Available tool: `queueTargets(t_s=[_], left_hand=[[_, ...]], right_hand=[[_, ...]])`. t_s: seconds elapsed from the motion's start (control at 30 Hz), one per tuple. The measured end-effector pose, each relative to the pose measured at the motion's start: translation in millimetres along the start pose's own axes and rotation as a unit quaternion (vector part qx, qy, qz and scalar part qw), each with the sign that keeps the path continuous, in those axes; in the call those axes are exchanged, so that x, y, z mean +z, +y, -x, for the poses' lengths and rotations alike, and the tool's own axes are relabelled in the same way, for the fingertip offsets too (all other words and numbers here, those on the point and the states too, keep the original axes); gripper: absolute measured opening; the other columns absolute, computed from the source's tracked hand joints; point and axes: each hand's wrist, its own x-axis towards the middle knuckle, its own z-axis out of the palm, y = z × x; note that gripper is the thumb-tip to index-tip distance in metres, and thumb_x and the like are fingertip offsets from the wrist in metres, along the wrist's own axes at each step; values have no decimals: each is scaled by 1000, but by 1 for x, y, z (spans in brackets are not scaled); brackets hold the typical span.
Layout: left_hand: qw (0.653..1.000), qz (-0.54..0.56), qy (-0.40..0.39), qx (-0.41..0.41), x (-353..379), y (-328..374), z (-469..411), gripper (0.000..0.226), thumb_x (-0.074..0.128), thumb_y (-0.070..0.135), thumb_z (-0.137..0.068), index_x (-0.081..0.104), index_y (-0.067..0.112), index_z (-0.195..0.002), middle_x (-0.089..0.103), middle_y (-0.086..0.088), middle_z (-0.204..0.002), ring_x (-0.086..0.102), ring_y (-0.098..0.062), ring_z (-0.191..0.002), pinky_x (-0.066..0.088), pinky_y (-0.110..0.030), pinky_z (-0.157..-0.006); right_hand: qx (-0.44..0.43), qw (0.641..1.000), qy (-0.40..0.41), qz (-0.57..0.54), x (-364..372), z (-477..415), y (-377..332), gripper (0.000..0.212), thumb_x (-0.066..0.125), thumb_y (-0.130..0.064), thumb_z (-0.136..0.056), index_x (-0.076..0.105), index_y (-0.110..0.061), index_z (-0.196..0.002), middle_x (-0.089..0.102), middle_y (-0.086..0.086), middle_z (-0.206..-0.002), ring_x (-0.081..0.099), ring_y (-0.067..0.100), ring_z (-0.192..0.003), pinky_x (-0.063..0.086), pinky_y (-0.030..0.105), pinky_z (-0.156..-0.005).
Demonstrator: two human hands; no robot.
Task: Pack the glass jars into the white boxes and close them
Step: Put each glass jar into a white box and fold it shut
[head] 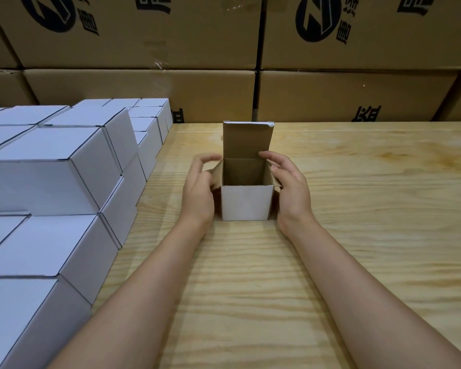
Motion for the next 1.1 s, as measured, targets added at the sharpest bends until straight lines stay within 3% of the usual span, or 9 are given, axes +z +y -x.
queueTargets(t_s=[0.2,0.37,0.47,0.53,0.6,0.67,0.83,0.93,1.1], left_hand=[[999,13,-26,32,0,0,0,37,34,5,-79,57,29,-95,51,12,-52,38,-6,-45,30,-18,-42],[998,-11,-32,52,0,-1,0,44,34,15,-77,62,26,-109,65,8,-67,53,-3,-57,41,-16,-51],[999,-5,-5,42,1,1,2,40,36,20,-77,63,24,-106,69,7,-76,60,-8,-68,45,-22,-58],[998,-42,12,56,2,2,4,37,39,33,-79,63,23,-106,69,7,-91,62,-10,-85,47,-27,-72],[992,-98,13,72,4,4,8,52,42,58,-75,60,25,-111,65,14,-99,58,3,-94,45,-22,-80],[986,-146,-1,81,3,4,11,65,46,71,-67,55,29,-116,64,8,-107,58,-1,-102,45,-21,-85],[983,-152,-12,99,-1,5,12,67,60,60,-62,56,24,-118,66,-5,-110,61,-20,-106,51,-33,-89],[984,-113,-88,105,-4,8,14,64,62,53,-65,58,19,-119,66,-1,-107,63,-11,-98,50,-21,-77],[973,-102,-177,109,-7,14,17,61,61,49,-68,60,15,-119,66,-3,-110,63,-12,-101,51,-21,-78]], right_hand=[[35,998,-42,6,-2,-1,-5,47,32,-8,-96,67,-33,-115,62,-25,-108,60,-13,-95,51,13,-72],[36,995,-58,73,-1,0,-4,43,29,-15,-97,61,-33,-120,57,-25,-110,55,-17,-95,49,9,-73],[10,990,-89,107,1,3,-2,35,29,-22,-95,56,-32,-114,58,-30,-98,55,-19,-80,45,7,-63],[5,987,-105,119,2,4,-1,35,29,-32,-86,55,-37,-108,59,-30,-96,55,-16,-82,45,10,-67],[7,988,-112,111,2,3,-1,36,30,-34,-81,56,-39,-106,60,-23,-104,56,-11,-88,45,12,-70],[19,989,-111,91,1,3,-2,37,32,-32,-81,58,-38,-107,61,-14,-110,58,-4,-91,47,14,-69],[77,992,-88,-39,-6,3,-11,31,47,-15,-86,66,-22,-110,72,-2,-97,67,11,-82,52,23,-63],[100,988,-36,-112,-12,2,-18,28,57,-21,-86,62,-26,-113,72,5,-95,67,17,-75,49,31,-61],[97,993,60,-43,-21,-2,-22,28,65,-26,-88,61,-20,-115,70,2,-94,68,16,-74,55,27,-60]])
